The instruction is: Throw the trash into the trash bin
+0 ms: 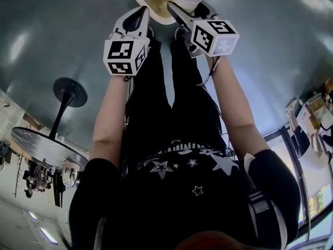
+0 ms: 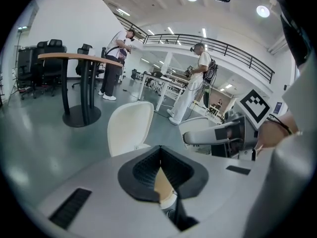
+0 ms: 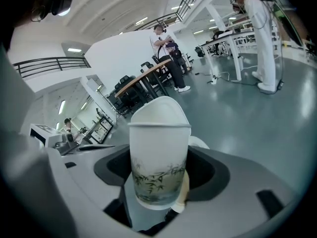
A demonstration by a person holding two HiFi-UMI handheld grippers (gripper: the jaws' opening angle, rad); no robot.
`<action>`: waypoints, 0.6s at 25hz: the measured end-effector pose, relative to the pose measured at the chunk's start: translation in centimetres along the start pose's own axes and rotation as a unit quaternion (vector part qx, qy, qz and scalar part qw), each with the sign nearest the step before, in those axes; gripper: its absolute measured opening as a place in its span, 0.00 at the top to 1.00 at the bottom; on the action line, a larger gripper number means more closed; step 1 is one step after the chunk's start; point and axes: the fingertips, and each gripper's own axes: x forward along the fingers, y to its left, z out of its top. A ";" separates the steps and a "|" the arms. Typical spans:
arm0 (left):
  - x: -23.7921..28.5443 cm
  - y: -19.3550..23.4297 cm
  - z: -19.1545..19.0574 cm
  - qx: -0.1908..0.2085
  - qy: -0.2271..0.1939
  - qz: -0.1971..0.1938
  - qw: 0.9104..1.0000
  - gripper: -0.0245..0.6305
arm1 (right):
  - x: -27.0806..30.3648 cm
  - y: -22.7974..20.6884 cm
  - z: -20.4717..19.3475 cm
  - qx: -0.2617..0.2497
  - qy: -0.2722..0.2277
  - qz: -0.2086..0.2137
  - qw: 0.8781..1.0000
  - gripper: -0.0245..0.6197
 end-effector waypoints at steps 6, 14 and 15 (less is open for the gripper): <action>2.3 1.5 -2.5 -0.008 0.014 0.007 1.000 0.95 | 2.6 -2.2 -2.3 0.011 0.015 -0.004 1.000 0.47; 4.4 3.8 -5.7 -0.021 0.033 0.026 0.999 0.95 | 6.3 -4.5 -5.8 0.013 0.041 -0.020 0.999 0.47; 4.6 4.0 -6.1 -0.023 0.035 0.028 0.999 0.95 | 6.7 -4.8 -6.2 0.011 0.045 -0.021 0.999 0.47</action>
